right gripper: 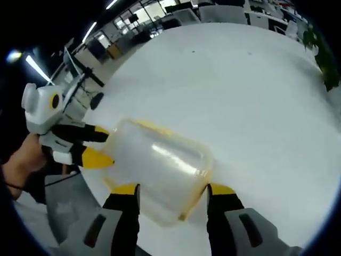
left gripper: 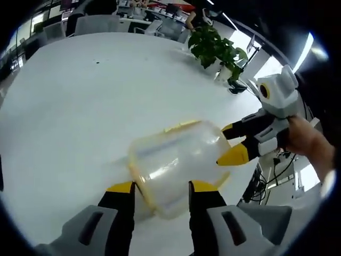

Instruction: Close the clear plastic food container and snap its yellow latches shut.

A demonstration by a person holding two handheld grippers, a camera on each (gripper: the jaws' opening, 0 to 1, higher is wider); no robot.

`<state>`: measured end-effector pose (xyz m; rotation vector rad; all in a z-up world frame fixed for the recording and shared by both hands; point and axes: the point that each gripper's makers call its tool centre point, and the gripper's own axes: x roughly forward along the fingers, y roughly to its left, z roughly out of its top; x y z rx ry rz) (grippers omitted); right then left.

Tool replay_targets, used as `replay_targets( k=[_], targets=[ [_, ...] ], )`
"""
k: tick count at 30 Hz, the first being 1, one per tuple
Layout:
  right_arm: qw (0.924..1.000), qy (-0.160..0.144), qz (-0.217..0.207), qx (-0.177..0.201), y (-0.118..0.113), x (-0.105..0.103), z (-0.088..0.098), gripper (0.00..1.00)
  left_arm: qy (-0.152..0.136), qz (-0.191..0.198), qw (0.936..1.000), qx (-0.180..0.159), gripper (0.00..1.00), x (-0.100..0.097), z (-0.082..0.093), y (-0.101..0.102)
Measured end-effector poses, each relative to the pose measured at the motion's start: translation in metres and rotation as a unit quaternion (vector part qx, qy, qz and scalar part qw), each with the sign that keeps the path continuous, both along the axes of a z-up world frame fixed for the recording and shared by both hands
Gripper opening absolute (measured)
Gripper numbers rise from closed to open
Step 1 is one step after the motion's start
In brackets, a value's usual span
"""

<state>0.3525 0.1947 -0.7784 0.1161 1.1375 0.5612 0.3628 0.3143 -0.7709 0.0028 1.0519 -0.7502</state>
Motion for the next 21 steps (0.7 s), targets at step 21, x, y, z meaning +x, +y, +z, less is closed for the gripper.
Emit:
replay_targets(
  k=[21],
  targets=[
    [0.9860,-0.041,0.137,-0.087,-0.008,0.002,0.015,0.43,-0.067,-0.120,0.9888,0.060,0.43,0.010,0.017,0.002]
  ],
)
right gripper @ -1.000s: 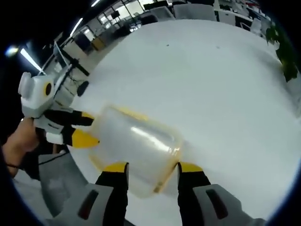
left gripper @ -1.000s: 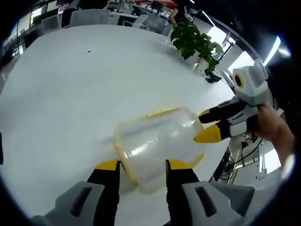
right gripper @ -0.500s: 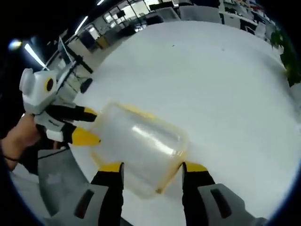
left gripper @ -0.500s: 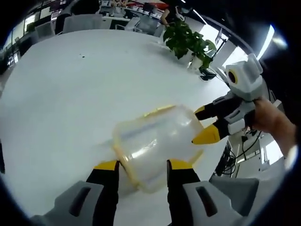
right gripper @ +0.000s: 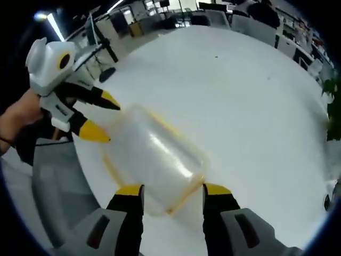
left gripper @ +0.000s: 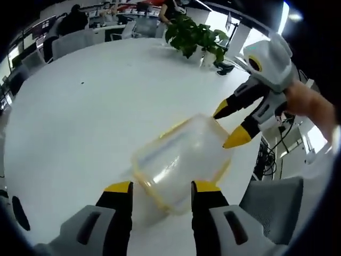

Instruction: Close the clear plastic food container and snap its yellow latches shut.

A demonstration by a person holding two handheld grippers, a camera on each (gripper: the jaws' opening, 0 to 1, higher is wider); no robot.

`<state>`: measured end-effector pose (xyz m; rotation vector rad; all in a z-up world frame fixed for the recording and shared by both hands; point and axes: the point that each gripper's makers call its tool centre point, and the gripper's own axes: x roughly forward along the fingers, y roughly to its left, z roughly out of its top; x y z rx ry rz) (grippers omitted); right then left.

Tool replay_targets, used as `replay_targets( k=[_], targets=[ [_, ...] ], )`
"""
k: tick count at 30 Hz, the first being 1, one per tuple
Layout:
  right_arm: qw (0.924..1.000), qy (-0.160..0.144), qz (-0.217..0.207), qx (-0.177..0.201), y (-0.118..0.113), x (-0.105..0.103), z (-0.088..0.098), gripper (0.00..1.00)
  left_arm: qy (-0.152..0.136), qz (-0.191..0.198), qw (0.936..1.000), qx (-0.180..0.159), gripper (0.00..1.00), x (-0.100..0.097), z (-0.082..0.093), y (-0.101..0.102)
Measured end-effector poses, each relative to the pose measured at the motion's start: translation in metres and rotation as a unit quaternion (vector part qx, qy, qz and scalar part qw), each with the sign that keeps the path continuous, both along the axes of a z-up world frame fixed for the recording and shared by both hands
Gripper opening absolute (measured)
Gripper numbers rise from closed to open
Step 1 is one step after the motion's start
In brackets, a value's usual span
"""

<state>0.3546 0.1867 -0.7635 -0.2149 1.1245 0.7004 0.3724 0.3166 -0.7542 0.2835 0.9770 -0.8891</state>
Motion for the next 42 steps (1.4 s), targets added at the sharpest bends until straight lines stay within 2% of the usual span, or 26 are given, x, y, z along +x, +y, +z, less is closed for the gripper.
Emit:
replay_targets(
  k=[5,8,14,16,19,21,22,24,26,31,34,42],
  targets=[
    [0.9979,-0.012,0.055,-0.033,-0.004,0.001,0.001,0.40,-0.012,-0.025,0.9994,0.020,0.43,0.003,0.002,0.003],
    [0.9967,-0.018,0.072,-0.033,-0.002,0.002,0.004,0.39,-0.026,-0.051,0.9980,0.028,0.43,0.004,0.004,0.002],
    [0.9887,-0.032,0.138,-0.050,0.003,0.001,0.006,0.37,-0.053,-0.129,0.9891,0.048,0.43,-0.002,0.004,-0.004],
    [0.9871,-0.037,0.148,-0.048,0.007,0.001,0.007,0.37,-0.060,-0.140,0.9871,0.048,0.43,-0.003,0.005,-0.007],
    [0.9809,-0.050,0.181,-0.051,0.012,0.000,0.009,0.37,-0.071,-0.158,0.9839,0.045,0.42,-0.004,0.007,-0.012],
    [0.9784,-0.056,0.192,-0.051,0.015,0.001,0.009,0.37,-0.086,-0.183,0.9780,0.051,0.42,-0.005,0.008,-0.016],
    [0.9769,-0.058,0.199,-0.050,0.017,0.000,0.010,0.37,-0.098,-0.205,0.9722,0.057,0.42,-0.005,0.009,-0.017],
    [0.9745,-0.062,0.209,-0.052,0.019,0.000,0.009,0.36,-0.110,-0.224,0.9667,0.056,0.42,-0.006,0.011,-0.022],
    [0.9706,-0.071,0.224,-0.051,0.022,0.000,0.009,0.36,-0.113,-0.231,0.9648,0.055,0.41,-0.008,0.012,-0.024],
    [0.9678,-0.070,0.237,-0.048,0.025,-0.001,0.007,0.35,-0.122,-0.258,0.9570,0.051,0.39,-0.010,0.012,-0.029],
    [0.9634,-0.076,0.252,-0.049,0.028,-0.002,0.007,0.35,-0.130,-0.270,0.9528,0.045,0.39,-0.010,0.013,-0.034],
    [0.9557,-0.087,0.277,-0.047,0.037,0.001,0.008,0.34,-0.138,-0.293,0.9456,0.034,0.39,-0.009,0.015,-0.046]
  ],
)
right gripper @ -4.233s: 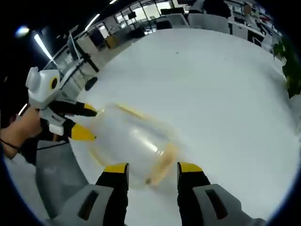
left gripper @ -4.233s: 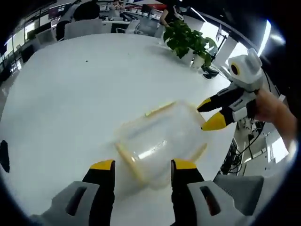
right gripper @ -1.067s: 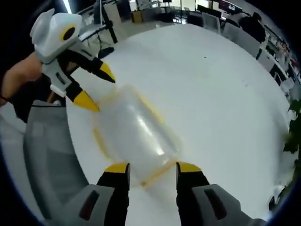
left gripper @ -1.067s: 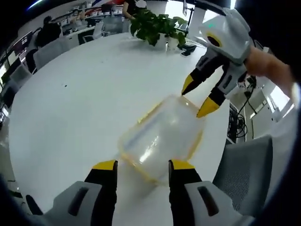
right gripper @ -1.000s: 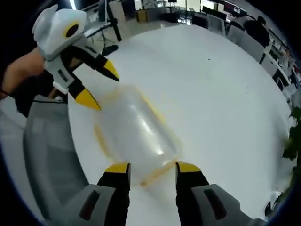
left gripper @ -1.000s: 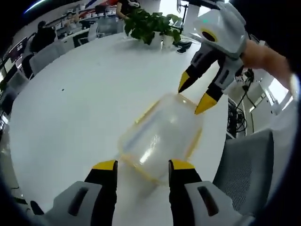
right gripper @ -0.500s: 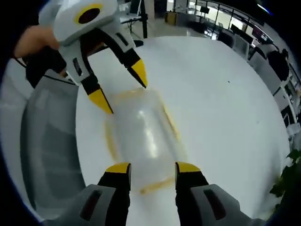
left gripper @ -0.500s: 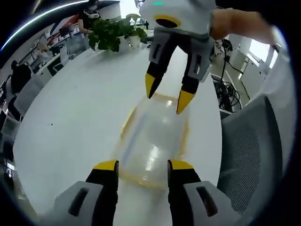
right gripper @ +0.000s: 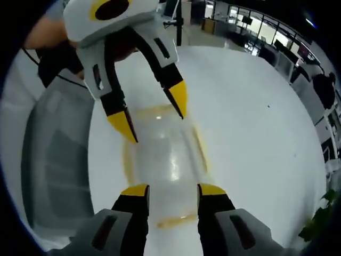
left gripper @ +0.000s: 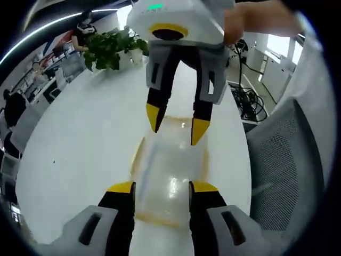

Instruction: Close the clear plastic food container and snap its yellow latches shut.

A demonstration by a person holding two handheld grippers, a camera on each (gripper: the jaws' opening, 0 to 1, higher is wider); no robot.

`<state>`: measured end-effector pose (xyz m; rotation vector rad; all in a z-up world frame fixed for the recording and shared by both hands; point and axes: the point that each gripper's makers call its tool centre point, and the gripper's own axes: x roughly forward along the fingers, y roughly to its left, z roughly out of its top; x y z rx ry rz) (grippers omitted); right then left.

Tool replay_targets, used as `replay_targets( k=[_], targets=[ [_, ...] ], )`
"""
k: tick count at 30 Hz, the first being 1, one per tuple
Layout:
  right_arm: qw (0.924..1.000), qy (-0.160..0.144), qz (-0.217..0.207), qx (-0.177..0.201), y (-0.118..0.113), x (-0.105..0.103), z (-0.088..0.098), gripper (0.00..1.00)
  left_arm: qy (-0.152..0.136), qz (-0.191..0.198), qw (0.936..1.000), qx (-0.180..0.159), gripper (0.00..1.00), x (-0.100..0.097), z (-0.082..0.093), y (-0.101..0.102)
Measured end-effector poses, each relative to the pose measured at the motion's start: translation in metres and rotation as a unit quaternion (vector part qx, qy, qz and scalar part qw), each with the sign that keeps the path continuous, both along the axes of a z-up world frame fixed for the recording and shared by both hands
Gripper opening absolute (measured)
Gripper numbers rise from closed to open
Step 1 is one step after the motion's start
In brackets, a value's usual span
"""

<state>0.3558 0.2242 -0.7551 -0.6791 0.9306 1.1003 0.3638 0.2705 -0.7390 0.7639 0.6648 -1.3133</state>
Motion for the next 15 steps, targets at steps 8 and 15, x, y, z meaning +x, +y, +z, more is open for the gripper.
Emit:
replay_targets(
  k=[8,15],
  targets=[
    [0.9998,-0.003,0.017,0.013,0.016,0.003,0.002,0.34,0.001,-0.021,0.9998,0.000,0.38,-0.003,-0.004,-0.011],
    [0.9995,-0.002,0.021,0.024,0.026,0.002,0.002,0.34,0.004,-0.025,0.9997,-0.003,0.37,-0.007,-0.005,-0.014]
  ],
)
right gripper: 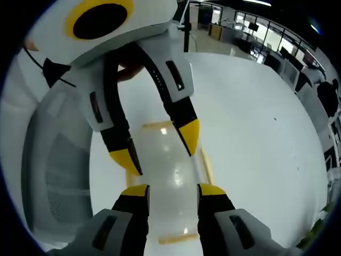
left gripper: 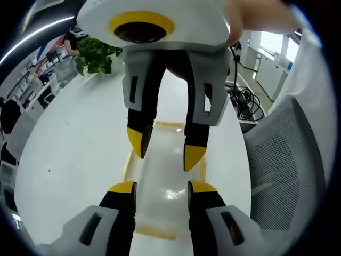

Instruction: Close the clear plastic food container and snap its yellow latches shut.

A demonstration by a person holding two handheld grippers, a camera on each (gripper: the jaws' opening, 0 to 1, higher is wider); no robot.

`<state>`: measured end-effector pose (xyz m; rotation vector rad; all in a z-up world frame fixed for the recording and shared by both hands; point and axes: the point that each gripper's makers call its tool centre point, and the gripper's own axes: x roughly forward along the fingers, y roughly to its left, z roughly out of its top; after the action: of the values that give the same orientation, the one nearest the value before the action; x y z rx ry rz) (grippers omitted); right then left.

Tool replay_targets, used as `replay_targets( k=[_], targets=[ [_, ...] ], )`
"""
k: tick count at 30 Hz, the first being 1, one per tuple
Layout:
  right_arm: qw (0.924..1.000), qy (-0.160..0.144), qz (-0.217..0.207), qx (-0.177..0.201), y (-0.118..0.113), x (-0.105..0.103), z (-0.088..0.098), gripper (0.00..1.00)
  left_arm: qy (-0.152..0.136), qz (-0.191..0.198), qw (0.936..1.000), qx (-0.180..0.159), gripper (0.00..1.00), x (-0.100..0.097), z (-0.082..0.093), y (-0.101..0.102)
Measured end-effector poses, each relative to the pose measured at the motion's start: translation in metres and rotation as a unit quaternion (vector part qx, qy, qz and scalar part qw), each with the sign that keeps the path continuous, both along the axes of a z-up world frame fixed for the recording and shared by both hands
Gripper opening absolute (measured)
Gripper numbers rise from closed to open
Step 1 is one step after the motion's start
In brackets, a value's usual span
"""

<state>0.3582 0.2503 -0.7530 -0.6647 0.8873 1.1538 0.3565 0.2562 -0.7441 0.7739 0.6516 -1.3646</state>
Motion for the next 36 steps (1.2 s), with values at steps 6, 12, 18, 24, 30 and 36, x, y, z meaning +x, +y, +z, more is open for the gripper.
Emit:
replay_targets(
  k=[6,12,18,24,30,36],
  targets=[
    [1.0000,0.001,0.001,0.002,0.001,0.000,-0.001,0.34,0.002,-0.002,1.0000,-0.003,0.37,-0.001,0.001,-0.003],
    [0.9999,0.004,-0.008,0.009,0.001,0.007,0.001,0.34,0.016,0.013,0.9997,-0.015,0.36,-0.004,0.000,-0.004],
    [0.9999,0.003,-0.006,0.011,0.003,0.015,0.003,0.34,0.017,0.012,0.9997,-0.009,0.36,-0.009,-0.004,-0.004],
    [0.9999,0.001,0.000,0.012,0.005,0.021,0.005,0.34,0.021,0.022,0.9994,-0.015,0.37,-0.010,-0.004,-0.007],
    [0.9999,0.003,0.004,0.009,0.006,0.028,0.004,0.35,0.023,0.025,0.9993,-0.016,0.38,-0.014,-0.004,-0.007],
    [0.9999,0.012,0.011,0.003,0.007,0.031,-0.001,0.37,0.025,0.033,0.9990,-0.014,0.39,-0.020,-0.008,-0.004]
  ],
)
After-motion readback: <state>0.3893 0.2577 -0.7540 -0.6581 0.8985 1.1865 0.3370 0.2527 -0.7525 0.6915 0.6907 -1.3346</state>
